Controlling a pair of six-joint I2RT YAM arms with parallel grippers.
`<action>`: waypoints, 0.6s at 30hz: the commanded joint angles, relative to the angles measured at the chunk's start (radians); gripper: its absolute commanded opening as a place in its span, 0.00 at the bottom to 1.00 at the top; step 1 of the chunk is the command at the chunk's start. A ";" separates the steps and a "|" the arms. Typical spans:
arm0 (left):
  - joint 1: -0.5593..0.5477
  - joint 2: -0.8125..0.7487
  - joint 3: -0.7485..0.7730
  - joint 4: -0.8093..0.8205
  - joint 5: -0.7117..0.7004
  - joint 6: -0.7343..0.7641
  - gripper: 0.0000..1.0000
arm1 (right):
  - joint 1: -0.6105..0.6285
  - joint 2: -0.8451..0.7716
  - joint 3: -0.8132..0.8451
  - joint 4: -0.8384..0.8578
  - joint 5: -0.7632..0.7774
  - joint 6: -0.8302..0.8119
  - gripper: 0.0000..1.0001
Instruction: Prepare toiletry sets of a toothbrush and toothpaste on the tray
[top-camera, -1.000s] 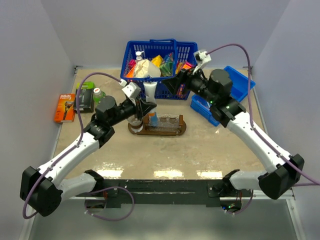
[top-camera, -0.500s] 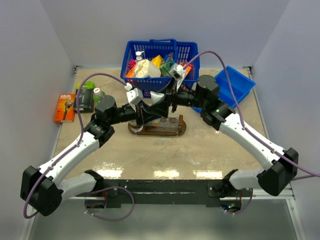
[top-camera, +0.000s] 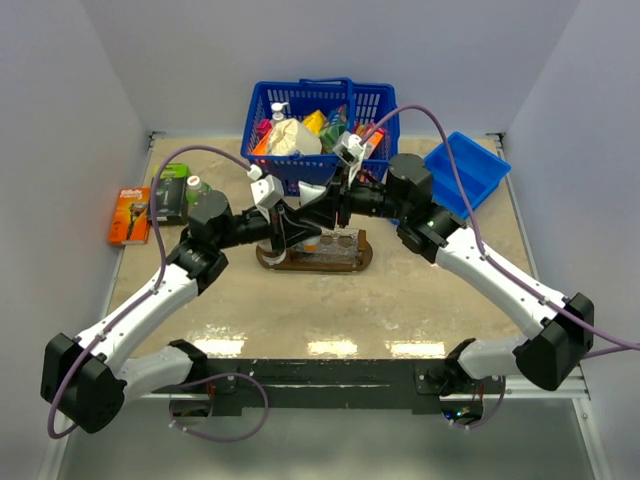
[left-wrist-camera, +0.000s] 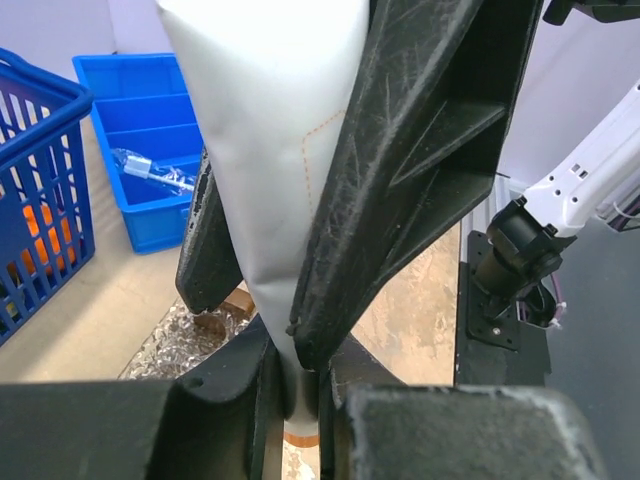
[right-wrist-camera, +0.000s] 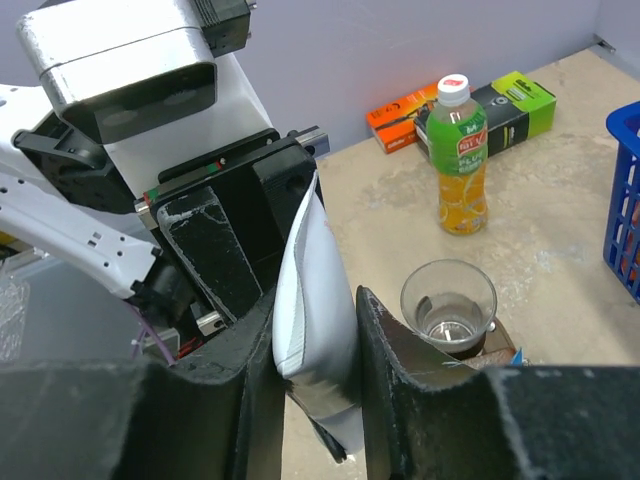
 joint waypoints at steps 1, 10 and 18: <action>0.001 -0.034 -0.001 0.117 0.012 -0.020 0.07 | 0.003 -0.028 -0.014 0.011 0.047 -0.012 0.22; 0.003 -0.020 0.005 0.114 0.130 -0.013 0.10 | 0.000 -0.051 -0.015 0.005 0.079 -0.024 0.11; 0.003 -0.034 0.003 0.044 0.092 0.036 0.11 | -0.016 -0.087 0.074 -0.173 0.169 -0.098 0.73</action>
